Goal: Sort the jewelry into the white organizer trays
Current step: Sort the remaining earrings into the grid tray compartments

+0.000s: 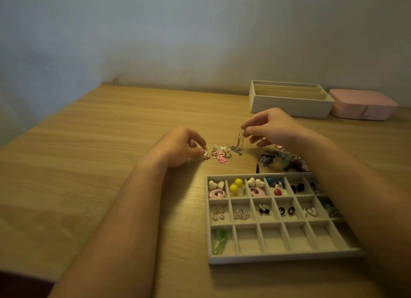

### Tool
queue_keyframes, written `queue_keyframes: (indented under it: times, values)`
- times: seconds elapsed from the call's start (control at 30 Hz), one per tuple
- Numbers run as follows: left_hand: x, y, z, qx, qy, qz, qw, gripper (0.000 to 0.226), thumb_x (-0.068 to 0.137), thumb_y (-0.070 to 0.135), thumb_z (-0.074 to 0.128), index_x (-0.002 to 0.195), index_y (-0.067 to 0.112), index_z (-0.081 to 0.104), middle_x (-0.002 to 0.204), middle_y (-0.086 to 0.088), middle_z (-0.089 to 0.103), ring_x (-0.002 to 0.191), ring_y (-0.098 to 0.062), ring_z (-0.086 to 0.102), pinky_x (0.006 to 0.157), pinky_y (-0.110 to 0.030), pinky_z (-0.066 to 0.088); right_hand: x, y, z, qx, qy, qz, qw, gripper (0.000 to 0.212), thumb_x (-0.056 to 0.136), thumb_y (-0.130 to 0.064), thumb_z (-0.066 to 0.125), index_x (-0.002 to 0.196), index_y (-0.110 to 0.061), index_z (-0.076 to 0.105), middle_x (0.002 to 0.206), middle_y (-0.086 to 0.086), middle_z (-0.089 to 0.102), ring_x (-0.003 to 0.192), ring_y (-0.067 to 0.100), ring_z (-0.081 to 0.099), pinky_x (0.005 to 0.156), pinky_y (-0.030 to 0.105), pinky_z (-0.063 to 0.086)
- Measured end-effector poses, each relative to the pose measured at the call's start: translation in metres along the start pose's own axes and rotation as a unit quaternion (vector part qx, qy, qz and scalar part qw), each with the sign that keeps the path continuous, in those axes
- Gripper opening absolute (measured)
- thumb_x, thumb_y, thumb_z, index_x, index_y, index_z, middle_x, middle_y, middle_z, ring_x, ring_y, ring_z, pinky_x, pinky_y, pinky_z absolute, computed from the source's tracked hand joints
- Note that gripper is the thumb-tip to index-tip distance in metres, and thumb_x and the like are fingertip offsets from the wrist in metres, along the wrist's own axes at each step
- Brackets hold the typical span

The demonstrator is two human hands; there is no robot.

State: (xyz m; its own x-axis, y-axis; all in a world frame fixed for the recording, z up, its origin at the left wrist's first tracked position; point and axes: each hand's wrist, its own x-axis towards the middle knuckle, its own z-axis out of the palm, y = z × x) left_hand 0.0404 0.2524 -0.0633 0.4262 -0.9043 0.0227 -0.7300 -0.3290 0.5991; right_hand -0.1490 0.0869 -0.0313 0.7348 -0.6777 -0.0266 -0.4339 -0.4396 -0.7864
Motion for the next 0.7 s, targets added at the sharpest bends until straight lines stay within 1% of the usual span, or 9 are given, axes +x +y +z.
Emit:
queue_keyframes:
  times: [0.07,0.13,0.23,0.33,0.37,0.43,0.5,0.6,0.7]
  values:
    - [-0.001,0.006,0.005,0.017,-0.005,0.007,1.0,0.016,0.089,0.026,0.073,0.104,0.024,0.076,0.08,0.005,0.061,0.074,-0.011,0.057,0.069,-0.025,0.042,-0.003,-0.002,-0.007,0.067,0.019,-0.014,0.997,0.016,0.099,-0.012,0.062,0.11,-0.012,0.073,0.097,0.003,0.077,0.083,0.015,0.073,0.067,0.024,0.06]
    - [-0.001,0.012,0.01,0.03,0.013,0.014,0.999,0.016,0.091,0.028,0.07,0.106,0.026,0.076,0.088,0.005,0.064,0.083,-0.013,0.06,0.073,-0.026,0.044,-0.005,-0.004,-0.015,0.12,0.036,-0.024,0.992,0.016,0.099,-0.017,0.062,0.109,-0.009,0.073,0.094,0.004,0.078,0.08,0.016,0.073,0.07,0.027,0.061]
    - [0.001,0.028,0.019,-0.02,0.068,0.038,0.997,0.018,0.094,0.028,0.067,0.112,0.028,0.072,0.093,0.01,0.065,0.091,-0.013,0.063,0.08,-0.029,0.049,-0.008,-0.004,-0.028,0.136,0.047,-0.033,0.989,0.021,0.102,-0.023,0.058,0.107,-0.009,0.072,0.089,0.002,0.078,0.076,0.015,0.072,0.071,0.03,0.058]
    - [0.007,0.054,0.028,-0.081,0.102,0.059,0.99,0.042,0.089,0.031,0.073,0.129,0.027,0.059,0.111,0.011,0.065,0.103,-0.01,0.06,0.089,-0.03,0.05,-0.013,-0.004,-0.037,0.122,0.033,-0.043,0.991,0.025,0.103,-0.027,0.054,0.107,-0.01,0.071,0.088,-0.001,0.078,0.075,0.013,0.072,0.071,0.029,0.057]
    - [0.008,0.064,0.029,-0.118,0.089,0.062,0.987,0.053,0.086,0.031,0.076,0.134,0.025,0.054,0.12,0.009,0.064,0.109,-0.009,0.058,0.092,-0.03,0.05,-0.015,-0.005,-0.037,0.124,0.02,-0.046,0.991,0.025,0.103,-0.027,0.054,0.107,-0.01,0.071,0.087,-0.001,0.078,0.075,0.013,0.072,0.069,0.028,0.057]
    - [0.014,0.084,0.031,-0.236,0.005,0.067,0.97,0.067,0.084,0.025,0.079,0.141,0.017,0.046,0.13,0.001,0.063,0.114,-0.01,0.061,0.096,-0.03,0.053,-0.019,-0.006,-0.039,0.14,-0.006,-0.052,0.989,0.025,0.103,-0.027,0.053,0.106,-0.009,0.071,0.085,-0.001,0.078,0.073,0.013,0.071,0.065,0.025,0.058]
    - [0.019,0.097,0.034,-0.303,-0.055,0.068,0.949,0.063,0.087,0.018,0.076,0.141,0.009,0.046,0.121,-0.006,0.07,0.102,-0.011,0.07,0.093,-0.03,0.056,-0.021,-0.007,-0.041,0.139,-0.01,-0.062,0.988,0.024,0.103,-0.026,0.054,0.107,-0.009,0.07,0.083,0.0,0.077,0.072,0.015,0.071,0.063,0.025,0.058]
    - [0.022,0.102,0.032,-0.31,-0.036,0.089,0.946,0.036,0.092,0.014,0.069,0.125,0.004,0.061,0.093,-0.006,0.076,0.086,-0.014,0.073,0.086,-0.028,0.058,-0.021,-0.001,-0.047,0.097,0.027,-0.075,0.992,0.021,0.102,-0.026,0.058,0.104,-0.01,0.072,0.082,0.0,0.076,0.07,0.015,0.07,0.064,0.028,0.058]
    - [0.028,0.098,0.031,-0.334,-0.044,0.066,0.939,0.02,0.094,0.01,0.066,0.113,0.004,0.067,0.087,-0.009,0.072,0.073,-0.018,0.069,0.075,-0.03,0.061,-0.02,0.014,-0.053,0.074,0.054,-0.047,0.995,0.015,0.1,-0.024,0.063,0.102,-0.012,0.072,0.082,0.002,0.076,0.072,0.019,0.071,0.067,0.035,0.059]
